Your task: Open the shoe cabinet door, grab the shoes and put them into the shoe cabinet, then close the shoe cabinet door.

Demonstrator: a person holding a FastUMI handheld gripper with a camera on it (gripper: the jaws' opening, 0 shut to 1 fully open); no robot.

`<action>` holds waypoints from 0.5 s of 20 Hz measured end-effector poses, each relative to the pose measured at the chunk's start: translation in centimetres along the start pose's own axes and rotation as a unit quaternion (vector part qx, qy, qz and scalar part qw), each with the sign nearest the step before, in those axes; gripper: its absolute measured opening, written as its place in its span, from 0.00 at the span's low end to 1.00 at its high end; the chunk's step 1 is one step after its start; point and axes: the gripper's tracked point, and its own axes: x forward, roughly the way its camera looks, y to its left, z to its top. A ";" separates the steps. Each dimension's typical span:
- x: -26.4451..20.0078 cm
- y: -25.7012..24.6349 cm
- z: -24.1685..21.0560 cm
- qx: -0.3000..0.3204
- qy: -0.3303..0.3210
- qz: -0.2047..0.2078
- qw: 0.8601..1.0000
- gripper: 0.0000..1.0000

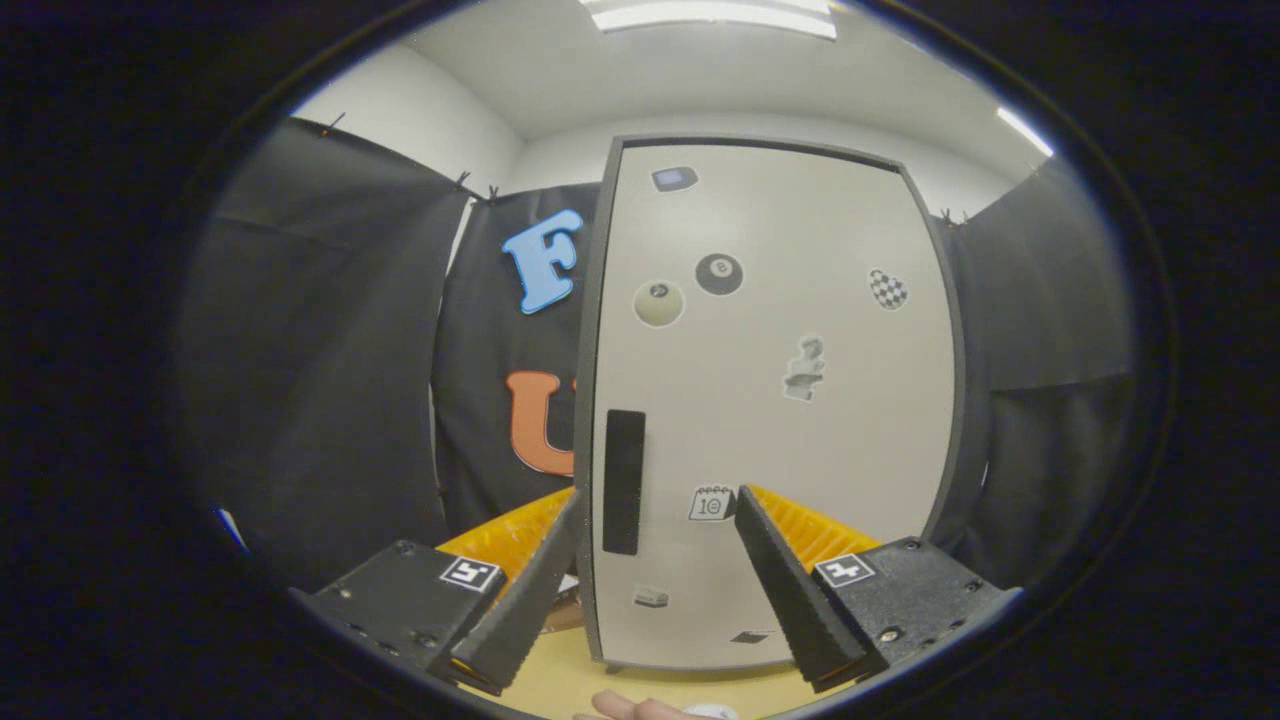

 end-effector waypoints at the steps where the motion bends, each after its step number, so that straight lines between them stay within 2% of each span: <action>1: 0.8 0.8 -0.5 0.005 0.007 0.002 1.000 0.99; 5: 4.5 1.9 -1.0 0.045 0.020 -0.009 0.999 0.99; 10: 8.0 3.0 -1.7 0.053 0.043 -0.012 0.998 0.99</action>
